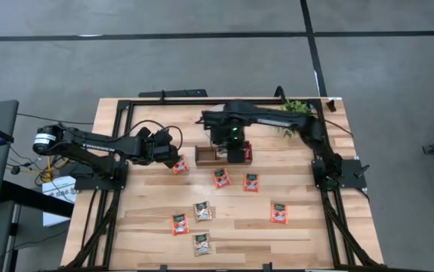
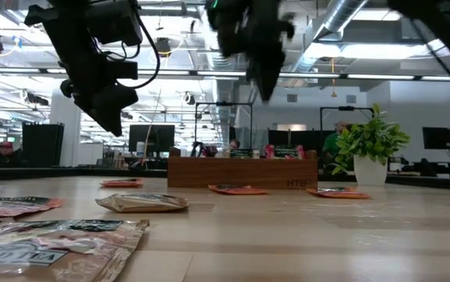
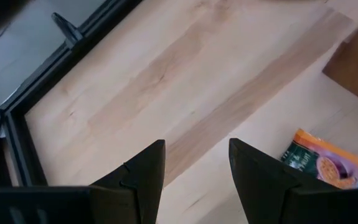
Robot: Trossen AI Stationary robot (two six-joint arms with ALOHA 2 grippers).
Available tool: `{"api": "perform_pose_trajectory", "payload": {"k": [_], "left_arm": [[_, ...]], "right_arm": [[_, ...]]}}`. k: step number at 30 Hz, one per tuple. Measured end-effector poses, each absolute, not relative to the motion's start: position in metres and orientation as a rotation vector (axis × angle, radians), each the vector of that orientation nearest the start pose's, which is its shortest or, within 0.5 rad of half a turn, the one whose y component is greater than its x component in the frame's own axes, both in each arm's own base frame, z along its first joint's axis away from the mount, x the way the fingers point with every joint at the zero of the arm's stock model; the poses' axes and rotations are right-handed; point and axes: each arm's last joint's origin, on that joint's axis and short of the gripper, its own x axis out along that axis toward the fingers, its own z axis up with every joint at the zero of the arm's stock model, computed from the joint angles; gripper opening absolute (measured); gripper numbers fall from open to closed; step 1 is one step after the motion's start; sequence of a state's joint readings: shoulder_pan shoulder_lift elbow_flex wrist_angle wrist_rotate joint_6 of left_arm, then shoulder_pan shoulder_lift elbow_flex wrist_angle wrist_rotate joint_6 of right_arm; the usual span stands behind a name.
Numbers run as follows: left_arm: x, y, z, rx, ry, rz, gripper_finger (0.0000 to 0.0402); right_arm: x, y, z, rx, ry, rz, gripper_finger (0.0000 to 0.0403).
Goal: Pick & Place Tea
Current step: Put the top brown tea bag into the middle slot of the wooden organizer
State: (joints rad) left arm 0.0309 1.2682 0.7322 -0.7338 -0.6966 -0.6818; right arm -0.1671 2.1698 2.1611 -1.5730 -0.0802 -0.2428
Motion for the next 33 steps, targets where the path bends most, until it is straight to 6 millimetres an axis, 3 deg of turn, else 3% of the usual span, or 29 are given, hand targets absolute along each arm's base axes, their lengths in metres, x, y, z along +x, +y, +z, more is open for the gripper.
{"api": "perform_pose_trajectory", "payload": {"k": [4,11,18,24,28,33], "left_arm": [[0.209,0.020,0.196,-0.137,0.963,0.935,0.0171],[0.213,0.003,0.195,-0.121,1.009,0.757,0.0171],[0.229,-0.017,0.199,-0.184,0.960,0.412,0.0171],[0.241,-0.025,0.206,-0.253,0.861,0.258,0.0171],[0.246,-0.027,0.212,-0.273,0.811,0.178,0.0171],[0.262,-0.032,0.234,-0.307,0.743,0.134,0.0171]], "right_arm": [[0.381,-0.050,0.325,-0.005,1.462,0.142,0.0072],[0.318,-0.034,0.360,0.032,1.322,0.082,0.0070],[0.254,-0.022,0.343,0.120,1.037,0.003,0.0070],[0.206,-0.013,0.314,0.283,0.821,-0.064,0.0070],[0.185,-0.007,0.294,0.375,0.690,-0.079,0.0070],[0.166,0.001,0.278,0.349,0.521,-0.068,0.0070]]}}
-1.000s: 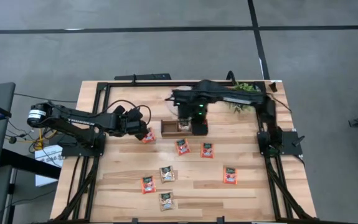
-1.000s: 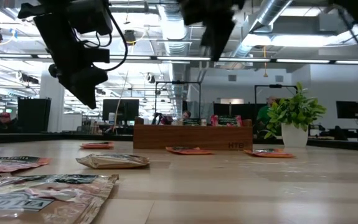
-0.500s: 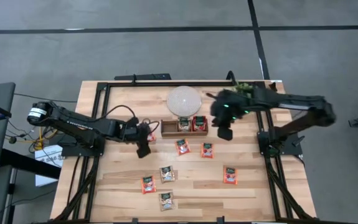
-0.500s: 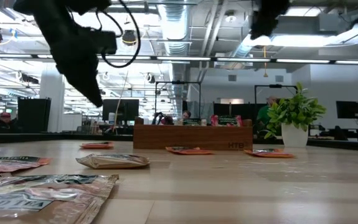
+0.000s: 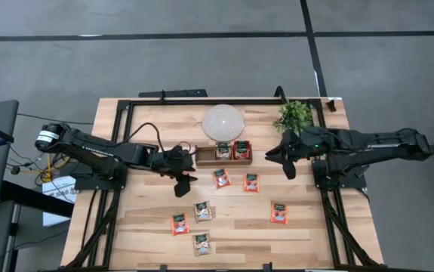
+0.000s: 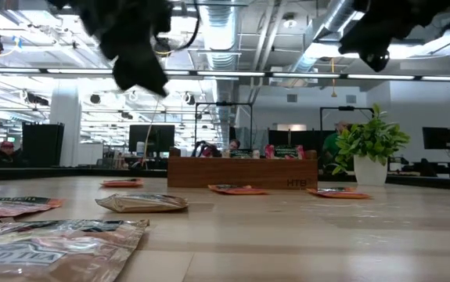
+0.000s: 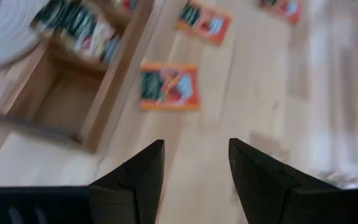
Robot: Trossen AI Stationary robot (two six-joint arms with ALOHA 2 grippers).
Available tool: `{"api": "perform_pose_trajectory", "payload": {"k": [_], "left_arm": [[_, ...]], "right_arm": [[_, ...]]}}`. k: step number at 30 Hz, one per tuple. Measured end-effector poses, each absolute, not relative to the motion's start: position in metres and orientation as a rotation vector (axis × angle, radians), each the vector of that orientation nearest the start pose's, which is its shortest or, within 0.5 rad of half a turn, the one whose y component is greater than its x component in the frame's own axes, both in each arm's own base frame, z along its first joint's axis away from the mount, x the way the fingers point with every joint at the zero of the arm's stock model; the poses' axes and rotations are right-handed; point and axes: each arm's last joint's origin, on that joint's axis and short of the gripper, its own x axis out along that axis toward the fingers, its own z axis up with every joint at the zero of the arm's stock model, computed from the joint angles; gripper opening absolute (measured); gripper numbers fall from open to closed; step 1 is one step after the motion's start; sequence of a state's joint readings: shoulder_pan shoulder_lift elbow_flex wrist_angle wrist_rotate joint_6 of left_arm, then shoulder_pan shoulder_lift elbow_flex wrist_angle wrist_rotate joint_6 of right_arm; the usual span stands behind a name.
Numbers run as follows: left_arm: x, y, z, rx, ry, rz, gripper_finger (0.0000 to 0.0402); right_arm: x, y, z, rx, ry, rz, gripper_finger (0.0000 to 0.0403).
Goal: Pick & Place Tea
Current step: Put the top brown tea bag into the middle slot of the wooden organizer
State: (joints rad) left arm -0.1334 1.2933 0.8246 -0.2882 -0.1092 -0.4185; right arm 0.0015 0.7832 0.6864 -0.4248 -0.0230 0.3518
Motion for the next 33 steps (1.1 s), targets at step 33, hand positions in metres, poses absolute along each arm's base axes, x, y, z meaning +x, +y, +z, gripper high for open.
{"api": "perform_pose_trajectory", "payload": {"k": [33], "left_arm": [[0.348,-0.097,0.172,-0.335,1.262,0.198,0.0171]], "right_arm": [[0.094,0.010,0.223,0.275,0.069,0.037,0.0070]]}}
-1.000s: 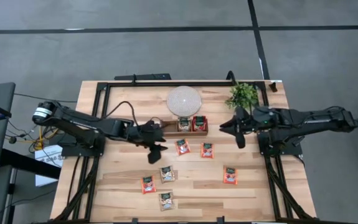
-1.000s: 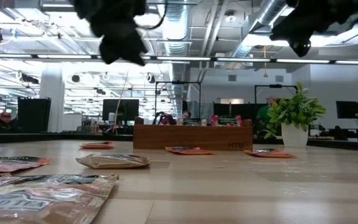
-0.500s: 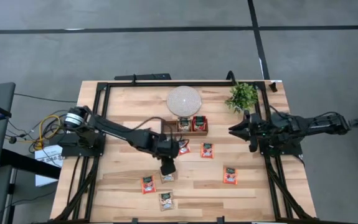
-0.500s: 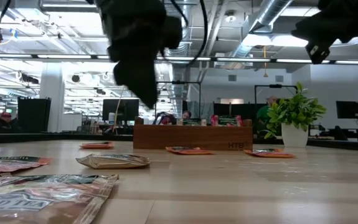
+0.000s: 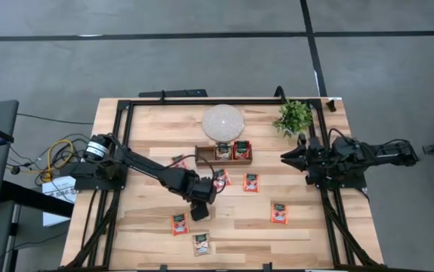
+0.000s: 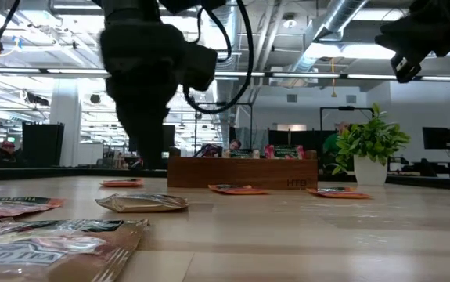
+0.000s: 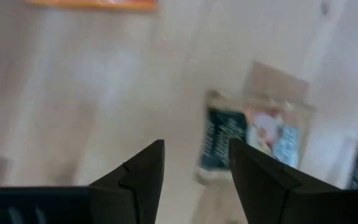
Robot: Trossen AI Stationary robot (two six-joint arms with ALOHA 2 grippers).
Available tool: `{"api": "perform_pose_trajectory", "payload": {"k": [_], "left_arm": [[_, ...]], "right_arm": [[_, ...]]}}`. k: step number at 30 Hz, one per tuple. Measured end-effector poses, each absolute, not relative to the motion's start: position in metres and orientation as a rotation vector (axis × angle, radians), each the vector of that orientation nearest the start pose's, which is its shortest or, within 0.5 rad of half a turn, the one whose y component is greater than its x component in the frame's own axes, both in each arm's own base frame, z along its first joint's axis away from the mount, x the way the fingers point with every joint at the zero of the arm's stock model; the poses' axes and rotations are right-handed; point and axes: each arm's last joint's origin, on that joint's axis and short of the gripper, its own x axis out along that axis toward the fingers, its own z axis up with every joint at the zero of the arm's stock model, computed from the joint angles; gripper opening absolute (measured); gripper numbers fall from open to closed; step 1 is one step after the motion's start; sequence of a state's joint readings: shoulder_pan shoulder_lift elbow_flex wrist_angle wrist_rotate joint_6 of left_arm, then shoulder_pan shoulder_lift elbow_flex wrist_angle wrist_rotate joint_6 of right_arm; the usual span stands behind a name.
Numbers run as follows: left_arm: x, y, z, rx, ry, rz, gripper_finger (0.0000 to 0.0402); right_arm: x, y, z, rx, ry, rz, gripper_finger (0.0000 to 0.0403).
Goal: Pick & Place Tea
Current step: Put the top brown tea bag into the middle slot of the wooden organizer
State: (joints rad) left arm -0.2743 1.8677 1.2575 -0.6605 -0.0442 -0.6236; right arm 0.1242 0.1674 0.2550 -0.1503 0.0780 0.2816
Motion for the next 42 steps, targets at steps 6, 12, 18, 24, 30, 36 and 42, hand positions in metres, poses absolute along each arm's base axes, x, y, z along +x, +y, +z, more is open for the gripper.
{"api": "perform_pose_trajectory", "payload": {"k": [6,12,18,24,30,36,42], "left_arm": [[0.347,-0.105,0.175,-0.360,1.258,0.174,0.0171],[0.348,-0.108,0.176,-0.383,1.249,0.161,0.0171],[0.352,-0.109,0.163,-0.376,1.275,0.184,0.0170],[0.360,-0.110,0.141,-0.335,1.327,0.235,0.0170],[0.365,-0.112,0.127,-0.324,1.393,0.251,0.0163],[0.372,-0.114,0.138,-0.285,1.408,0.228,0.0101],[0.380,-0.115,0.147,-0.217,1.367,0.240,0.0025]], "right_arm": [[0.096,0.010,0.222,0.281,0.076,0.037,0.0070],[0.096,0.010,0.222,0.281,0.076,0.039,0.0070],[0.095,0.010,0.223,0.282,0.074,0.039,0.0070],[0.095,0.010,0.223,0.284,0.070,0.047,0.0070],[0.095,0.011,0.223,0.309,0.080,0.070,0.0070],[0.095,0.011,0.223,0.308,0.081,0.070,0.0070],[0.095,0.011,0.222,0.308,0.084,0.069,0.0070]]}}
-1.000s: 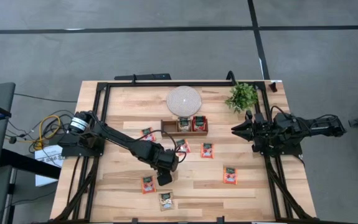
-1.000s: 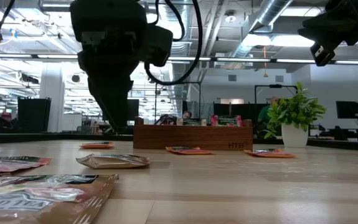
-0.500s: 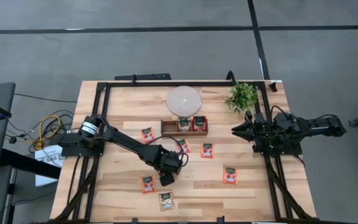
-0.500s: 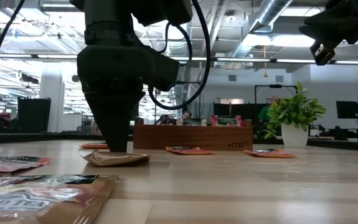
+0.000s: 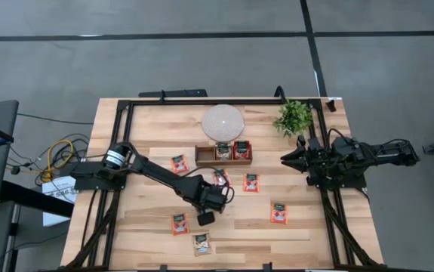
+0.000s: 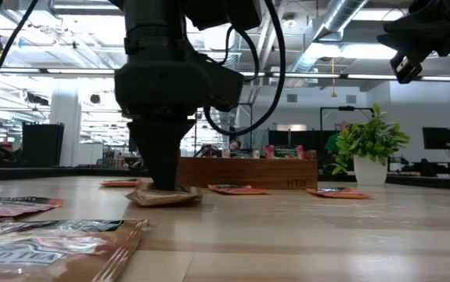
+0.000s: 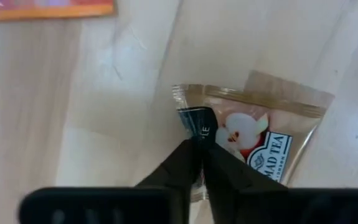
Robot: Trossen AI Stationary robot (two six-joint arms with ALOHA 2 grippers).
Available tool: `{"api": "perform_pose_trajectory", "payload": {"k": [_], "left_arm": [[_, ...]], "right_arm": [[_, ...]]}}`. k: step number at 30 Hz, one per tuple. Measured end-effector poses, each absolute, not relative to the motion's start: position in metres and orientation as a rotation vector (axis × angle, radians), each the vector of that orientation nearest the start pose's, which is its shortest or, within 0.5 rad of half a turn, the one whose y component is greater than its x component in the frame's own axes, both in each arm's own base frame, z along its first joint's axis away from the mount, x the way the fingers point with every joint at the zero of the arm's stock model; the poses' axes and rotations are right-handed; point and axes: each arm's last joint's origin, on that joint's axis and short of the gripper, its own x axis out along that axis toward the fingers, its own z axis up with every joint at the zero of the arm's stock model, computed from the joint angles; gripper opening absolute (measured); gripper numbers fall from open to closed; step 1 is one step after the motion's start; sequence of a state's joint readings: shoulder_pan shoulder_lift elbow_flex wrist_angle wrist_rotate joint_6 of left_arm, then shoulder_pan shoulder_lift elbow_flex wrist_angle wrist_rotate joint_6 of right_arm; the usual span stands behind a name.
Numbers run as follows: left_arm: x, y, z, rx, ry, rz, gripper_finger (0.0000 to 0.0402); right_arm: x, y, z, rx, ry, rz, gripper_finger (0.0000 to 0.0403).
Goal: Pick & Place Tea
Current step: Put the top brown tea bag into the middle slot of the wooden organizer
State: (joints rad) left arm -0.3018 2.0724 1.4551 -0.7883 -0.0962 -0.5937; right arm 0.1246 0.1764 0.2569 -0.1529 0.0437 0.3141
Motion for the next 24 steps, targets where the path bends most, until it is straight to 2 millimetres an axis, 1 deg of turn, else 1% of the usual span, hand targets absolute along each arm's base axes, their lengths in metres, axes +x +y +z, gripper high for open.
{"api": "perform_pose_trajectory", "payload": {"k": [2,6,9,12,19,24], "left_arm": [[0.381,-0.115,0.149,-0.213,1.361,0.244,0.0007],[0.382,-0.115,0.154,-0.193,1.368,0.266,0.0002],[0.382,-0.114,0.166,-0.143,1.380,0.316,0.0001],[0.385,-0.113,0.185,-0.084,1.367,0.372,0.0001],[0.401,-0.111,0.238,0.113,1.185,0.442,0.0000],[0.409,-0.105,0.264,0.247,1.092,0.477,0.0000]], "right_arm": [[0.095,0.011,0.222,0.308,0.089,0.068,0.0070],[0.095,0.011,0.222,0.308,0.090,0.079,0.0070],[0.095,0.011,0.222,0.308,0.091,0.087,0.0070],[0.095,0.011,0.222,0.308,0.091,0.087,0.0070],[0.095,0.011,0.222,0.308,0.091,0.088,0.0070],[0.095,0.011,0.223,0.309,0.082,0.089,0.0070]]}}
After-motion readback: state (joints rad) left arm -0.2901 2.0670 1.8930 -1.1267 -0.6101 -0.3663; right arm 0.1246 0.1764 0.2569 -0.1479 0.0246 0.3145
